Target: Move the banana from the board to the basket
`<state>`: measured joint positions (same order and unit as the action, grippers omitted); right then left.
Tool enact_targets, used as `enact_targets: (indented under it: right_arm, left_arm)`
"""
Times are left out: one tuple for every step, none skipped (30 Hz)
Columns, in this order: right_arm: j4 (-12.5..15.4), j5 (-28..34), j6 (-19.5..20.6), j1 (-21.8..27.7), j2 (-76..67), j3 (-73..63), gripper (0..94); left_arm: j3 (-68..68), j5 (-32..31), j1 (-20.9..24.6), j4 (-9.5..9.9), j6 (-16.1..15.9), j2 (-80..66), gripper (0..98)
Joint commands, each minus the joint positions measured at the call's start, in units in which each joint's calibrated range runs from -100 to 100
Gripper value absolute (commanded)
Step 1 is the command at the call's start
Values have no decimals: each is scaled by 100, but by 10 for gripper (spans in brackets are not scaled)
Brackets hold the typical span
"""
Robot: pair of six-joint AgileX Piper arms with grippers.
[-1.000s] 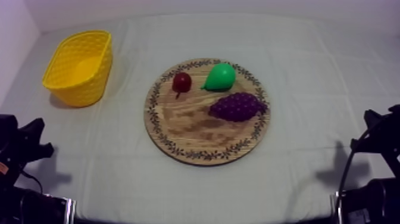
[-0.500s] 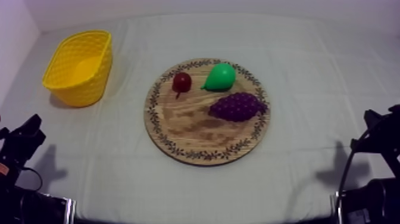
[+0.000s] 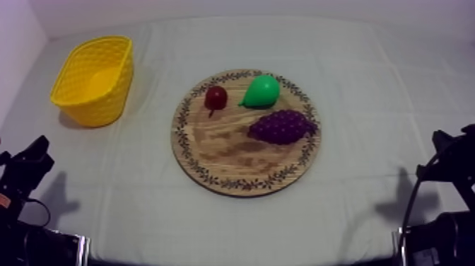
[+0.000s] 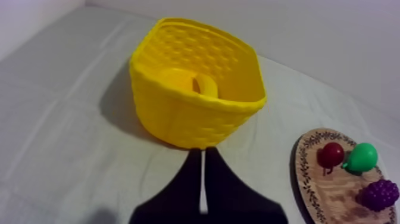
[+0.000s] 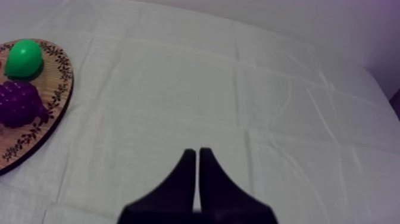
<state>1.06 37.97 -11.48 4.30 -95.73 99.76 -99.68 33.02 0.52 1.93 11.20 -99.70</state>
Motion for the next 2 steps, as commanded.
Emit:
enact_targets:
  right_arm:
    - [-1,1,-2,-1,-2,2,3]
    - [-1,1,-2,-1,-2,2,3]
  left_arm:
    - [1,-3,3,0,-1,-4,1]
    - [1,-4,3,0,0,-4,1]
